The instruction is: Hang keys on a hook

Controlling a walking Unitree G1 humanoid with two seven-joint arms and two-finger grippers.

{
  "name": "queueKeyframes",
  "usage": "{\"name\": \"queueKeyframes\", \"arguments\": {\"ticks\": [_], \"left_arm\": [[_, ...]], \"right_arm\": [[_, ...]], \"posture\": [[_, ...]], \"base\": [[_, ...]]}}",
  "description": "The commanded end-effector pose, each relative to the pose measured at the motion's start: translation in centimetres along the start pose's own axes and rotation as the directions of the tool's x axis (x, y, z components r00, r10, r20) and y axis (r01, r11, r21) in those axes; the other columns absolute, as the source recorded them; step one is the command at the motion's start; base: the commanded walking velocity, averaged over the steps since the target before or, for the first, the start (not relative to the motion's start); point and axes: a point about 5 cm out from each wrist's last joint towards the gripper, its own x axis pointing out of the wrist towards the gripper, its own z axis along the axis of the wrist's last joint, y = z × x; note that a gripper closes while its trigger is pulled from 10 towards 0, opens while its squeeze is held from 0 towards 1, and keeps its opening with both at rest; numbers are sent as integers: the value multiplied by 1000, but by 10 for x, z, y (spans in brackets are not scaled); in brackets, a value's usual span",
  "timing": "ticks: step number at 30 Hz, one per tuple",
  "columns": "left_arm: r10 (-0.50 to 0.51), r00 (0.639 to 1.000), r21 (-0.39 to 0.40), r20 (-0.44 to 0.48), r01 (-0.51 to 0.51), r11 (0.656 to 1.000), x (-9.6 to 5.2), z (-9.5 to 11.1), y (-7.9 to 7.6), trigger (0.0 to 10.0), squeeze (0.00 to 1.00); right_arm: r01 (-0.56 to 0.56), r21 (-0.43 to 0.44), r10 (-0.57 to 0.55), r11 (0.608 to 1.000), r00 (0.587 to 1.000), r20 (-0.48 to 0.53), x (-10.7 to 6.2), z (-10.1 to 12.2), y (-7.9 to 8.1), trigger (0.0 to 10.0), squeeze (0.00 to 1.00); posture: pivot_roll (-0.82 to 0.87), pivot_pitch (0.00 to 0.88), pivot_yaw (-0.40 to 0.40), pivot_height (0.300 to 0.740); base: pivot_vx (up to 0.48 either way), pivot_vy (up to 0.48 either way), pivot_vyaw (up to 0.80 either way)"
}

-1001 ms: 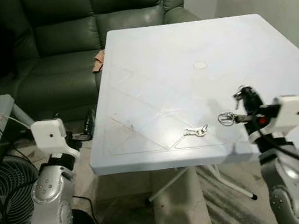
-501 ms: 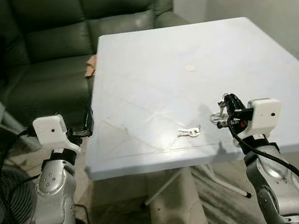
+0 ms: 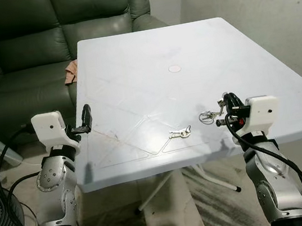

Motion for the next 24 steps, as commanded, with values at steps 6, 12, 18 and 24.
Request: {"name": "queueKeyframes", "arguments": {"ticks": [6, 12, 18, 24], "left_arm": [[16, 1000, 16, -20, -16, 1000, 1, -4, 1, 10000, 0], [-1, 1000, 14, -7, 1, 1000, 1, -2, -2, 10000, 0], [7, 1000, -19, -24, -8, 1000, 1, -5, 0, 10000, 0], [13, 1000, -5, -12, -13, 1000, 1, -4, 0, 10000, 0]], "right_arm": [[-2, -11, 2, 1000, 1000, -10, 1, -2, -1, 10000, 0], [-9, -13, 9, 1000, 1000, -15, 0, -3, 0, 10000, 0], [-11, -18, 11, 1000, 1000, -17, 0, -3, -1, 10000, 0], [-11, -21, 11, 1000, 1000, -18, 0, -4, -2, 10000, 0]], "posture": [[12, 0, -1, 740], [11, 0, -6, 740], [9, 0, -8, 740], [10, 0, -8, 740]], "base": [[0, 0, -768], [0, 0, -768], [0, 0, -769], [0, 391, -769]]}}
